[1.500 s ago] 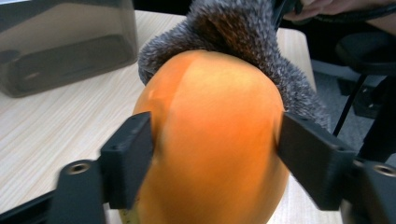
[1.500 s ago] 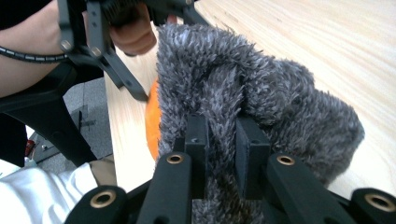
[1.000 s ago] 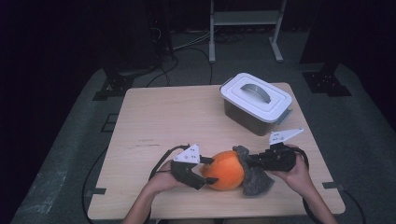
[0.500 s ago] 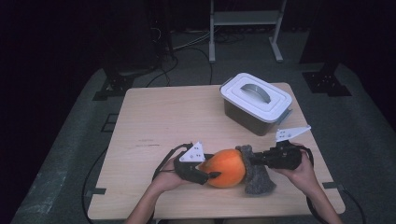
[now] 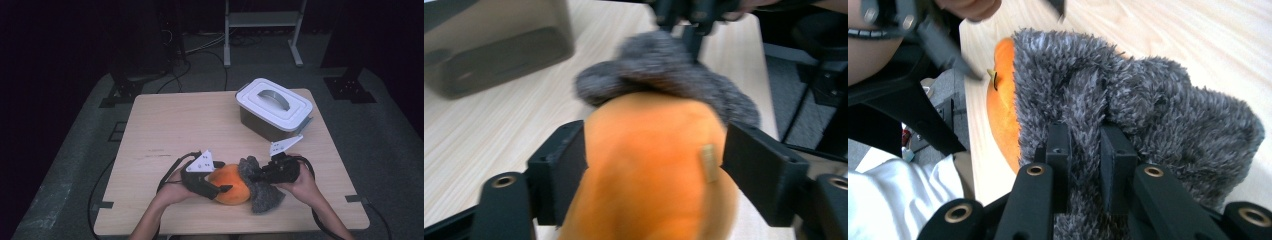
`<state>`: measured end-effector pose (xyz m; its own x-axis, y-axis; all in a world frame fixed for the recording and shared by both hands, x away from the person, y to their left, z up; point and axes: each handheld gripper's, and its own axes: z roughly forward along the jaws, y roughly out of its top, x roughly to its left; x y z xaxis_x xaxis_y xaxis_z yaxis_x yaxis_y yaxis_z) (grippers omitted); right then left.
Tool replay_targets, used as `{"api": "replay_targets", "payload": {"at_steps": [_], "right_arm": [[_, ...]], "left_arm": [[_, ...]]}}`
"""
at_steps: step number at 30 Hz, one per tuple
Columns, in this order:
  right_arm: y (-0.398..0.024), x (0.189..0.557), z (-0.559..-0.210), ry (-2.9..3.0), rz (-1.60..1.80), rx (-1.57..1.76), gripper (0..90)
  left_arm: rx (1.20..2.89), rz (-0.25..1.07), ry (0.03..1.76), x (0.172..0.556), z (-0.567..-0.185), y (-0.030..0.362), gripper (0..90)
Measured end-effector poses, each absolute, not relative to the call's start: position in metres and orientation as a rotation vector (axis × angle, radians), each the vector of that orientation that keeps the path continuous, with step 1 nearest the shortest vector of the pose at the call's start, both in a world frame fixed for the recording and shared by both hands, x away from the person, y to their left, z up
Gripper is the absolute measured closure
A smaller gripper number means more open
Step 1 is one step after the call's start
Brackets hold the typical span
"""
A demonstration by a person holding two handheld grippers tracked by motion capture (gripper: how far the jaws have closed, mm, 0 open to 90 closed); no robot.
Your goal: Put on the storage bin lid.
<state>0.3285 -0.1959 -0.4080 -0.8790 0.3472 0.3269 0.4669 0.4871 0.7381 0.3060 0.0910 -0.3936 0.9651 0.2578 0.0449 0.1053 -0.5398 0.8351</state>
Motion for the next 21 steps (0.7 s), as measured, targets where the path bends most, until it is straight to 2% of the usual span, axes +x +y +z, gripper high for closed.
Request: {"api": "replay_targets", "payload": {"at_steps": [7, 13, 16, 18, 21], "right_arm": [[-0.205, 0.314, -0.413, -2.582, -1.286, -0.645, 76.4], [-0.205, 0.32, -0.401, -2.578, -1.365, -0.669, 76.2], [-0.194, 0.32, -0.402, -2.594, -1.339, -0.631, 76.1], [-0.191, 0.319, -0.402, -2.593, -1.334, -0.607, 76.1], [-0.186, 0.314, -0.402, -2.616, -1.298, -0.559, 76.0]], "left_arm": [[2.18, 0.075, 0.275, 0.309, -0.413, 0.082, 19.3], [2.233, 0.006, 0.15, 0.3, -0.413, 0.079, 19.8], [2.205, 0.005, 0.191, 0.306, -0.41, 0.084, 15.6], [2.2, 0.024, 0.24, 0.31, -0.41, 0.084, 8.5], [2.223, -0.025, 0.264, 0.312, -0.415, 0.078, 8.0]]}}
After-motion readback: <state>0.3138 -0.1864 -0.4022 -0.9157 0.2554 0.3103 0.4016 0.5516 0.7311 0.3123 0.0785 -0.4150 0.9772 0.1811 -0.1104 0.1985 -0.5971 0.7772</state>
